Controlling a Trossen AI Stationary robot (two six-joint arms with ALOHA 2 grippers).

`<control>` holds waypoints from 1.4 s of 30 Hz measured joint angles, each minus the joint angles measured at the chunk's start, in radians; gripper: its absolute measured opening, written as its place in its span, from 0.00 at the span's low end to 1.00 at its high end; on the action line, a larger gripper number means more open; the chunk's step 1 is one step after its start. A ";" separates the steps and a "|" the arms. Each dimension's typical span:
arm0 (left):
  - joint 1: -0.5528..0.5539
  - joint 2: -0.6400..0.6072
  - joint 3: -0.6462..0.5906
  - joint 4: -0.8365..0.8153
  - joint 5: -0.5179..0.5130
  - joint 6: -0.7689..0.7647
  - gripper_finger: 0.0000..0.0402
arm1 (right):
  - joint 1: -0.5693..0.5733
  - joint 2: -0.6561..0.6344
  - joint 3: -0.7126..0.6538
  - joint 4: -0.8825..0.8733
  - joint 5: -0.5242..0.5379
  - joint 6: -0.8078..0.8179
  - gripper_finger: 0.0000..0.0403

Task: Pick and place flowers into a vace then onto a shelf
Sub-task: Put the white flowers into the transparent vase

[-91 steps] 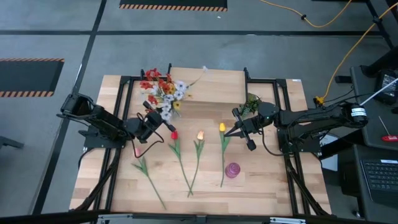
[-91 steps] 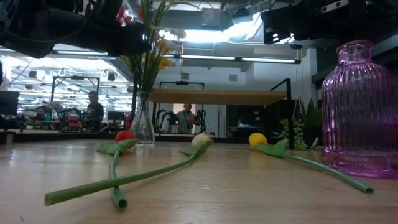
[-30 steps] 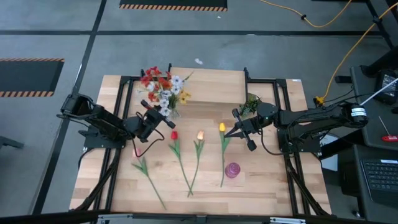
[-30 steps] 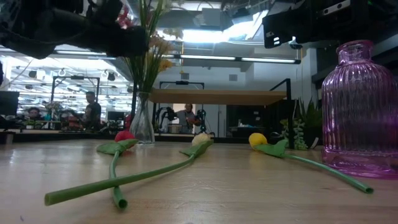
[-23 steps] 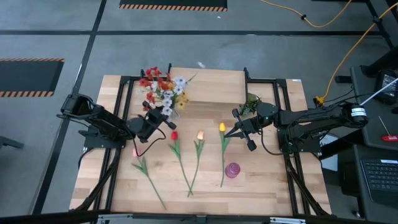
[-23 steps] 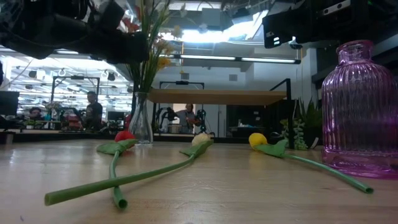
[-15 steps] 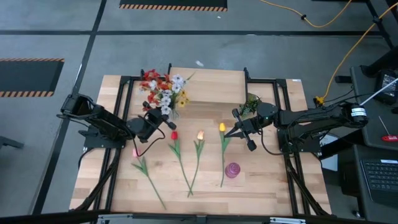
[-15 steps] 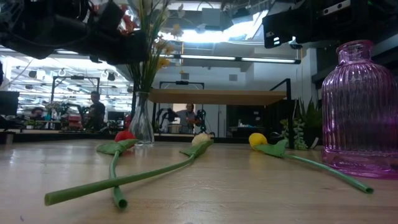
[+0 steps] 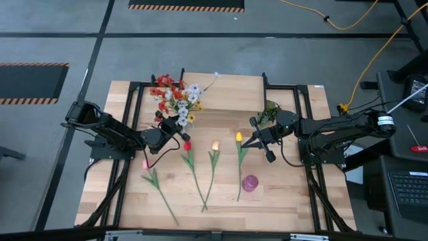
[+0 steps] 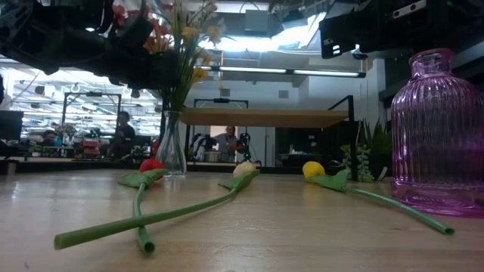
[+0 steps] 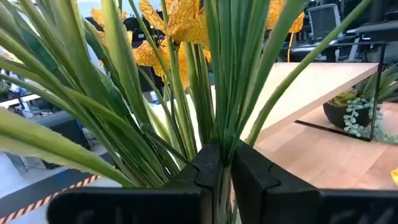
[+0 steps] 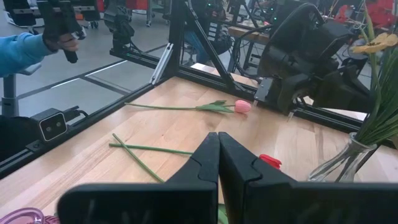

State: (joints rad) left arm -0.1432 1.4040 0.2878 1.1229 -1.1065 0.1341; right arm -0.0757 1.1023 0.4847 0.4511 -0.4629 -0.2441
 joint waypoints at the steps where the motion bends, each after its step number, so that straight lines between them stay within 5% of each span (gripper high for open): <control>1: -0.001 0.000 0.000 0.000 0.000 0.000 0.08 | 0.000 0.000 0.000 0.000 0.000 0.000 0.01; 14: -0.115 0.000 0.000 0.010 -0.175 0.055 0.32 | 0.000 0.000 0.000 -0.011 0.000 0.000 0.01; 21: -0.127 0.000 0.000 0.003 -0.184 0.046 0.38 | 0.000 0.000 0.000 -0.006 0.000 0.000 0.01; 30: -0.120 0.000 0.000 0.003 -0.184 0.044 0.31 | 0.000 0.000 0.000 -0.006 0.000 0.000 0.01; 42: -0.079 0.000 0.000 0.002 -0.182 0.009 0.02 | 0.000 0.000 0.000 -0.007 0.000 0.000 0.01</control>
State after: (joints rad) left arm -0.2220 1.4040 0.2878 1.1253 -1.2881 0.1433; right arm -0.0757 1.1027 0.4847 0.4442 -0.4625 -0.2440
